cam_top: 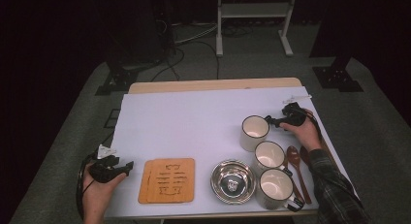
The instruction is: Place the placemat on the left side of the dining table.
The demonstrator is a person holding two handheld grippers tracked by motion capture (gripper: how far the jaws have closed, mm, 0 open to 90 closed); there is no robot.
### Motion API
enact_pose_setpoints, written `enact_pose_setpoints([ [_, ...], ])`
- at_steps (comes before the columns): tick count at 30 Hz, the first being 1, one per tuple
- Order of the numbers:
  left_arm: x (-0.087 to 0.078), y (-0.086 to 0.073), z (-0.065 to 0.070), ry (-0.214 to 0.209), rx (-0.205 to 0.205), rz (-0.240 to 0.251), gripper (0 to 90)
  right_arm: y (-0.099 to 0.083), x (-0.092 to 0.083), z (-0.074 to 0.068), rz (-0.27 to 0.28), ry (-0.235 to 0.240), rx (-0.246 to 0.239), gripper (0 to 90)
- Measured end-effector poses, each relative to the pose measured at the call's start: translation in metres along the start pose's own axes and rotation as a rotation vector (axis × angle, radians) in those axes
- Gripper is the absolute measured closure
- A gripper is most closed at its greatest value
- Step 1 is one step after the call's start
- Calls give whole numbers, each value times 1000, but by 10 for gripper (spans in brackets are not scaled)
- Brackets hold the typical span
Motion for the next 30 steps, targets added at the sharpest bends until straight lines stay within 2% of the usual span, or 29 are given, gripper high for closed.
enact_pose_setpoints([
  [4,2,-5,-3,-3,-3,7,313,0,0,0,0,2,1,182],
  [7,5,-9,-4,-1,-2,-11,240,0,0,0,-1,3,1,180],
  [9,6,-11,-4,0,-2,-14,225,0,0,0,-2,3,3,179],
  [14,7,-14,-2,-2,16,13,166,0,0,0,0,8,2,180],
  [18,7,-17,-1,-2,9,53,153,0,-2,2,-1,17,-2,207],
  [26,8,-17,-1,-5,17,57,137,7,-7,3,-9,30,12,287],
  [30,8,-17,-1,-4,18,59,136,12,-10,4,-13,10,25,359],
])
Point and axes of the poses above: each handheld gripper's, and its own axes: x roughly forward along the jaws, y roughly out of its top, z roughly to its right, the point moved 6 cm from there along x, roughly forward along the jaws, and after that the axes turned 4 degrees about z, right-handed, at the moved point
